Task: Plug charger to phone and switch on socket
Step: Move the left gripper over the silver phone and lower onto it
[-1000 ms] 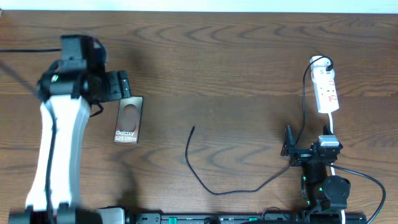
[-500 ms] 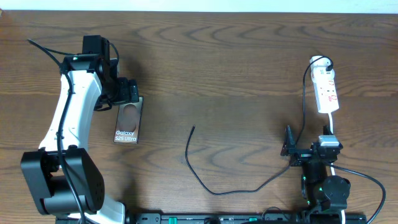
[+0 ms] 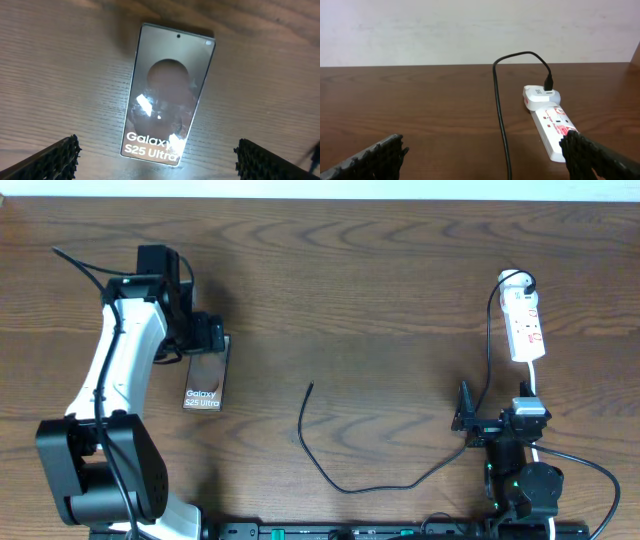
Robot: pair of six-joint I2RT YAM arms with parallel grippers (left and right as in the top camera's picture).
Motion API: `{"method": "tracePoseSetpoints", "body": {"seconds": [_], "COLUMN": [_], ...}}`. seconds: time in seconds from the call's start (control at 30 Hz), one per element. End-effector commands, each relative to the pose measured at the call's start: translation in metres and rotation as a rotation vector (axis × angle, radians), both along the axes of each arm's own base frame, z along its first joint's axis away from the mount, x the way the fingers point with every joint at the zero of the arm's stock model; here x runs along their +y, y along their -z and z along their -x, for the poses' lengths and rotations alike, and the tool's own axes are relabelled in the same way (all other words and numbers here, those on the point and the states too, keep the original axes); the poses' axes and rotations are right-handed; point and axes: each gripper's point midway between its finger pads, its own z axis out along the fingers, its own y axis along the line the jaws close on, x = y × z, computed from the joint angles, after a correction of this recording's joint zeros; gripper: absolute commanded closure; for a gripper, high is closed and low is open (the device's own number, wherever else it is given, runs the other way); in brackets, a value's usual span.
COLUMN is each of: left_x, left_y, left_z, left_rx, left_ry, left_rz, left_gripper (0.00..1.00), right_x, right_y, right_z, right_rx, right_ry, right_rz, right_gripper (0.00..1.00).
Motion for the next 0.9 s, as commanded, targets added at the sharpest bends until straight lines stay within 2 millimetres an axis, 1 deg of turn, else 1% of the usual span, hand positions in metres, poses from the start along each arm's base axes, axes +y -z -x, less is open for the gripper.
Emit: {"method": "tracePoseSetpoints", "body": {"seconds": [0.0,0.4,0.67,0.87], "left_x": [0.001,0.001,-0.004,-0.01], "left_y": [0.014,0.052,0.063,0.078], "left_z": [0.005,0.015,0.018,0.016], "left_rx": [0.013,0.006,0.025,0.051], "left_ry": [0.02,0.042,0.124,0.143], "left_rz": [-0.004,-0.008,-0.015,-0.013], "left_gripper": [0.02,0.02,0.02,0.02], "right_x": [0.004,0.004,0.004,0.004], "right_y": [0.0,0.0,0.0,0.0], "right_z": [0.0,0.0,0.0,0.0], "right_rx": [-0.001,-0.001,-0.001,-0.001], "right_ry": [-0.016,-0.016,-0.016,-0.016], "right_rz": [0.019,0.019,0.019,0.019], "right_gripper": [0.01,0.01,0.01,0.01]}}
